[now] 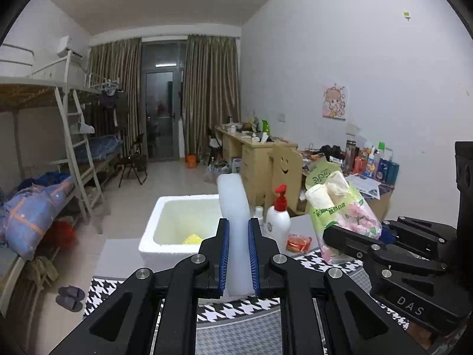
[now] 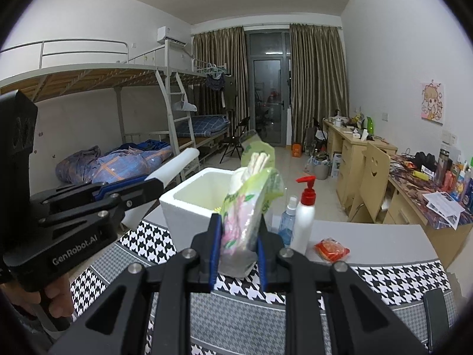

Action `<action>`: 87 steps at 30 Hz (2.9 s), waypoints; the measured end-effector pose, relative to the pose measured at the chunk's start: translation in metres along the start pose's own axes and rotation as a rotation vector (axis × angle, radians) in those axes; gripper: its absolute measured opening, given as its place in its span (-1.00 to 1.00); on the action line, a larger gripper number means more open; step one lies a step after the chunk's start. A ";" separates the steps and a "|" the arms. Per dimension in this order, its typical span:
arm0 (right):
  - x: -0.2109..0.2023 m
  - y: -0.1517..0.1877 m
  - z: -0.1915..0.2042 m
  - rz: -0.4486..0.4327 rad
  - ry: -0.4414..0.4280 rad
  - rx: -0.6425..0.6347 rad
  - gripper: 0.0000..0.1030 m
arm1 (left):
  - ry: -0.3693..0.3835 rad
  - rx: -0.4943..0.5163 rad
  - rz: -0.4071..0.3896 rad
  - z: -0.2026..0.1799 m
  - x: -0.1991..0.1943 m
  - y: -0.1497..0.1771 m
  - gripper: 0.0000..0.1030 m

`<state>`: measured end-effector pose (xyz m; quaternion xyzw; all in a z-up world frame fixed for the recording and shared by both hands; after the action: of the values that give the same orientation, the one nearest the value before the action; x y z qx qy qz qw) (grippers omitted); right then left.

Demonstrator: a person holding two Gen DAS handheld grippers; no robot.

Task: Organize soft objects
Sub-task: 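Carry the foam stick and tissue pack over the foam box with both grippers, then open the left gripper to drop the foam stick into the box, then lower the tissue pack into the box and open the right gripper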

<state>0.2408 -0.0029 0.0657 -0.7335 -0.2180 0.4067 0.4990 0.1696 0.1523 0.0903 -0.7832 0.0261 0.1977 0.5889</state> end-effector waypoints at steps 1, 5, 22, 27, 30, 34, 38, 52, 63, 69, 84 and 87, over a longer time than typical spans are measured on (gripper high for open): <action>0.001 -0.001 0.000 0.000 0.001 -0.003 -0.51 | -0.001 -0.001 -0.002 0.001 0.001 -0.001 -0.73; 0.004 -0.008 0.000 -0.002 0.001 -0.010 -0.51 | -0.005 -0.001 -0.010 0.005 0.005 -0.009 -0.73; 0.028 -0.032 0.006 0.012 -0.017 -0.036 -0.51 | -0.042 -0.019 0.005 0.018 0.036 -0.025 -0.73; 0.039 -0.038 0.005 0.013 -0.003 -0.036 -0.51 | -0.056 -0.026 0.008 0.025 0.046 -0.027 -0.73; 0.045 -0.039 0.005 0.024 -0.007 -0.038 -0.51 | -0.061 -0.026 0.010 0.028 0.050 -0.027 -0.73; 0.055 -0.040 0.004 0.037 -0.004 -0.039 -0.51 | -0.074 -0.027 0.024 0.035 0.062 -0.028 -0.73; 0.064 -0.038 0.002 0.050 0.003 -0.034 -0.51 | -0.089 -0.038 0.038 0.041 0.074 -0.027 -0.73; 0.090 -0.039 0.000 0.095 -0.010 -0.034 -0.51 | -0.107 -0.041 0.113 0.050 0.117 -0.017 -0.63; 0.103 -0.039 -0.002 0.114 -0.013 -0.023 -0.51 | -0.150 -0.058 0.112 0.070 0.124 -0.016 0.45; 0.111 -0.039 0.002 0.121 -0.026 -0.027 -0.51 | -0.204 -0.054 0.061 0.080 0.107 -0.021 0.83; 0.129 -0.046 0.017 0.134 -0.059 -0.047 -0.51 | -0.262 -0.071 0.011 0.104 0.082 -0.024 0.98; 0.131 -0.047 0.018 0.136 -0.061 -0.045 -0.51 | -0.267 -0.073 0.009 0.107 0.080 -0.024 0.98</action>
<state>0.3053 0.1217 0.0552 -0.7448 -0.1918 0.4569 0.4469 0.2202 0.2744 0.0602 -0.7707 -0.0565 0.3036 0.5574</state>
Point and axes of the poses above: each gripper's, at about its wrist camera, not at the fingertips, and x roughly the way its jaws point, z to its left, y to its underside, the point moved 4 cm from there along x, roughly the way its jaws point, and after that the axes turned 12 degrees about -x, right-handed, at the moved point
